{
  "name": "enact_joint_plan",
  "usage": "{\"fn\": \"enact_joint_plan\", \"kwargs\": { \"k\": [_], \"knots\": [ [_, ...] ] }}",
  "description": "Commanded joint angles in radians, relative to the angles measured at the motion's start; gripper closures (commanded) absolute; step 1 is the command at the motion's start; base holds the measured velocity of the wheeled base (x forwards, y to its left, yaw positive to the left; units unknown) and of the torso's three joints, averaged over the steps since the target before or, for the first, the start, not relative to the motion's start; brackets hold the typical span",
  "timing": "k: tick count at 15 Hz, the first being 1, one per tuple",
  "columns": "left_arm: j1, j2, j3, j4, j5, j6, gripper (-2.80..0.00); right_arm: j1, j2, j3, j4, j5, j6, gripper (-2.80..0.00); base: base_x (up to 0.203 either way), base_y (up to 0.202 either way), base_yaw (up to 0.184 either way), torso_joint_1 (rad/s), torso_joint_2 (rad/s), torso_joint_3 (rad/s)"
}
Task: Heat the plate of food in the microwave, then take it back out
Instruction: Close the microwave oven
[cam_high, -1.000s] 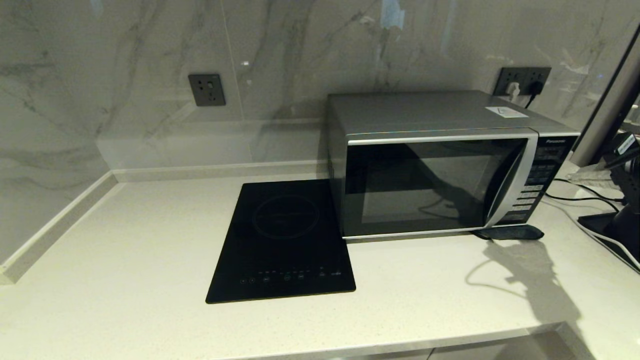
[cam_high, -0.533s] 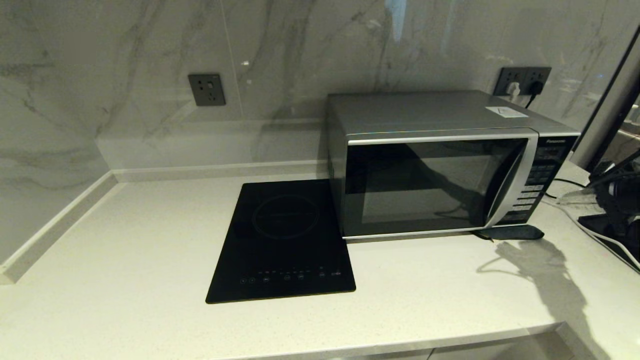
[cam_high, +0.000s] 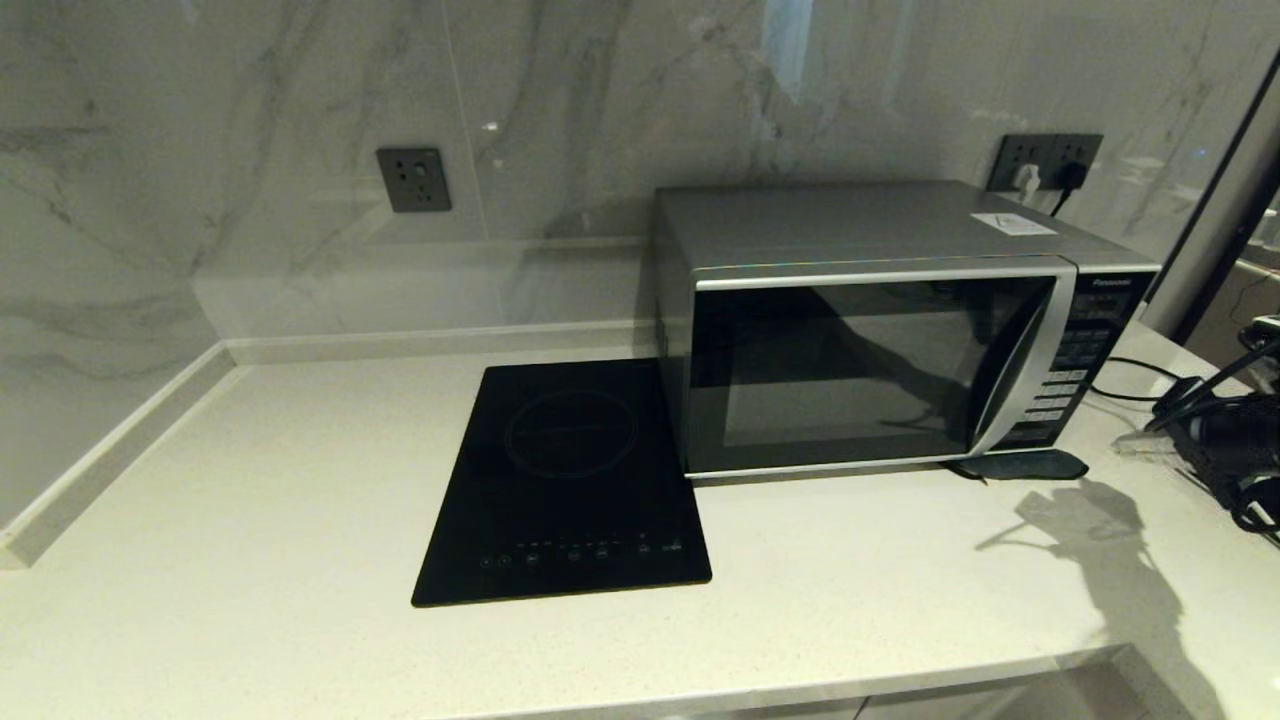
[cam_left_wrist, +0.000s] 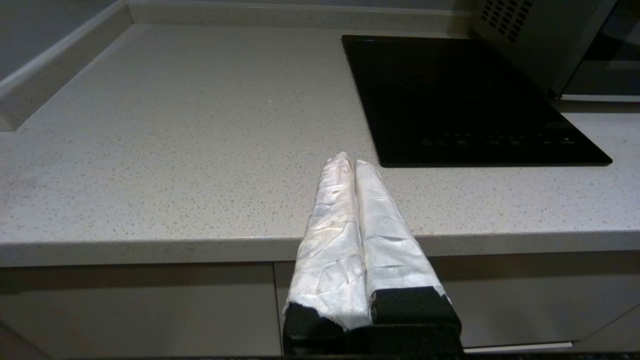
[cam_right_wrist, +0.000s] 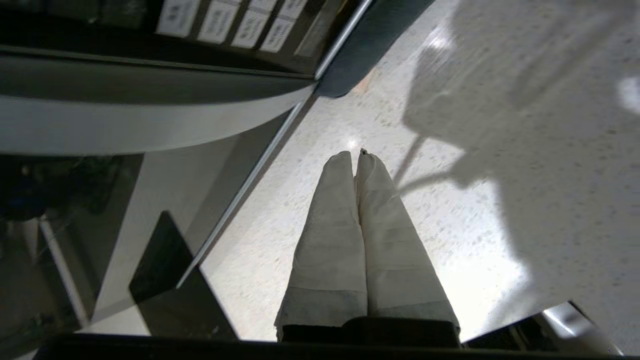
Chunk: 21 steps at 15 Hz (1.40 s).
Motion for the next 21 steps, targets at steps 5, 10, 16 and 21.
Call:
{"fn": "enact_joint_plan", "kwargs": {
  "k": [5, 10, 16, 21],
  "knots": [
    [0.0, 0.002, 0.0, 0.0, 0.001, -0.001, 0.0, 0.0, 0.07, 0.012, -0.073, -0.007, 0.013, 0.0, 0.0, 0.0, 0.0, 0.0, 0.0, 0.0],
    [0.0, 0.002, 0.0, 0.0, 0.001, -0.001, 0.0, 0.0, 0.117, 0.035, -0.146, -0.01, 0.043, 0.0, 0.0, 0.0, 0.0, 0.0, 0.0, 0.0],
    [0.0, 0.002, 0.0, 0.0, 0.001, -0.001, 0.0, 0.0, 0.126, 0.068, -0.242, -0.011, 0.042, 0.0, 0.0, 0.0, 0.0, 0.0, 0.0, 0.0],
    [0.0, 0.002, 0.0, 0.0, 0.001, -0.001, 0.0, 0.001, 0.182, 0.069, -0.326, -0.013, 0.05, 0.0, 0.0, 0.0, 0.0, 0.0, 0.0, 0.0]
  ]
}}
